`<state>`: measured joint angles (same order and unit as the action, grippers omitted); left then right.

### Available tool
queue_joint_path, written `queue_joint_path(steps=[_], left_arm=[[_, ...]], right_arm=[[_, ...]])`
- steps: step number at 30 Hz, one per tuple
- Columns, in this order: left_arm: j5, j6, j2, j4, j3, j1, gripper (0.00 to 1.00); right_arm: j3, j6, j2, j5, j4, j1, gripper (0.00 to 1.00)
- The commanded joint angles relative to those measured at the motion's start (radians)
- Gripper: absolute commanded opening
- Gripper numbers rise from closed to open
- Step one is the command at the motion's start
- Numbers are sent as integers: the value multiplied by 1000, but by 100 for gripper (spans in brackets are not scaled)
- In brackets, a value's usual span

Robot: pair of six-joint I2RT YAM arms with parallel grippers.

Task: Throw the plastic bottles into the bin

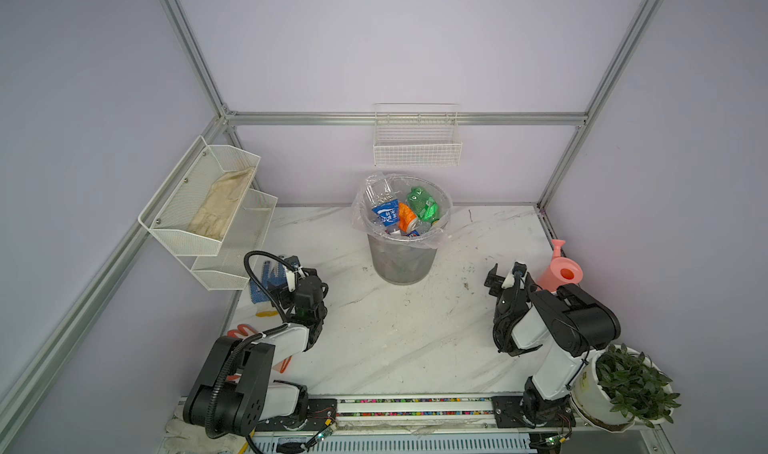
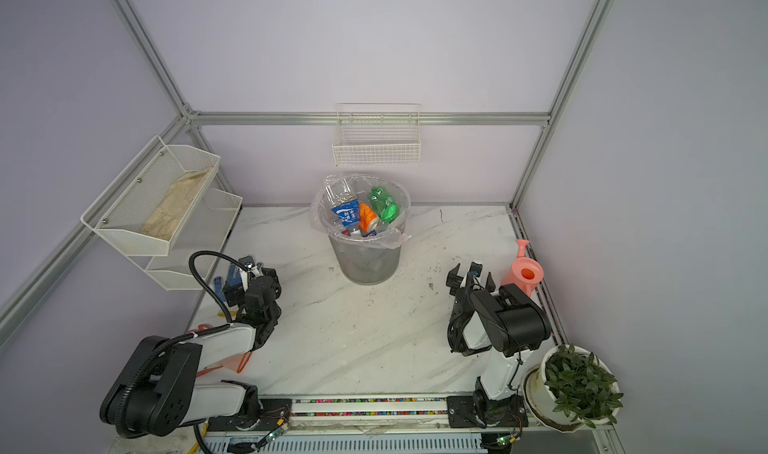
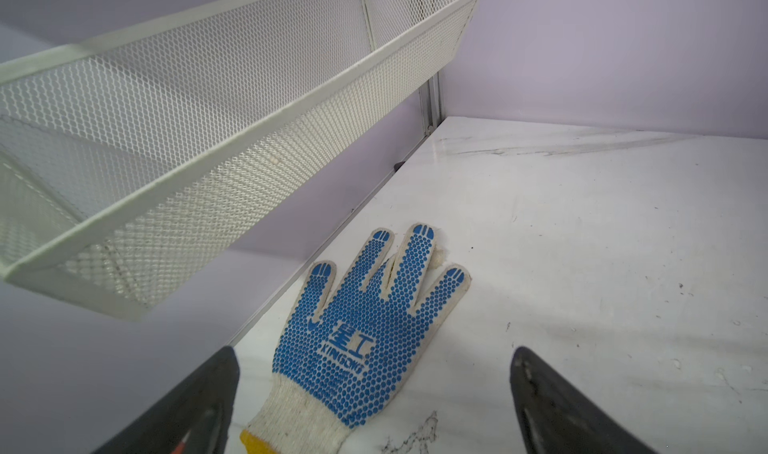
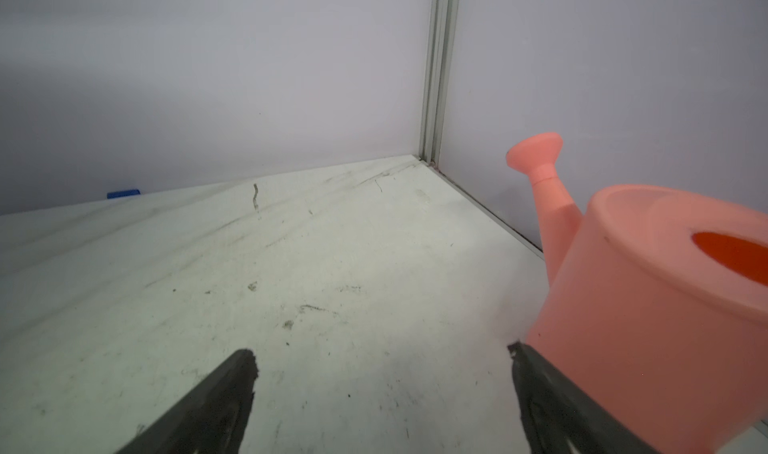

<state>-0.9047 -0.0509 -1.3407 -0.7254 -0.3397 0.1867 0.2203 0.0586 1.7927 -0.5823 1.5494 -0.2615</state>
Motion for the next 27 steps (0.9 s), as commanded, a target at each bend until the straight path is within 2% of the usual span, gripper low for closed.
queue_joint_path(steps=[1, 5, 9, 11, 13, 17, 21, 23, 27], left_arm=[[-13, 59, -18, -230, 48, 3, 100], [-3, 98, -59, -337, 65, 3, 100], [13, 99, -38, -372, 98, 10, 100], [36, 98, -25, -384, 113, 10, 100], [41, 109, -26, -399, 120, 19, 100], [102, 105, -38, -540, 177, 35, 100], [96, 55, -160, -612, 158, 15, 100], [113, 110, -220, -633, 115, 14, 100], [142, 141, -224, -644, 120, 39, 100]], right_arm=[[-11, 15, -7, 7, 317, 4, 97], [-4, 33, 7, 60, 317, 7, 97], [22, 69, 66, 144, 319, 6, 97], [48, 112, 75, 136, 306, 7, 97], [50, 98, 65, 137, 280, 6, 97], [54, 101, 68, 139, 282, 6, 97], [54, 100, 67, 139, 281, 6, 98], [53, 100, 67, 139, 282, 6, 98], [55, 101, 68, 139, 279, 6, 97]])
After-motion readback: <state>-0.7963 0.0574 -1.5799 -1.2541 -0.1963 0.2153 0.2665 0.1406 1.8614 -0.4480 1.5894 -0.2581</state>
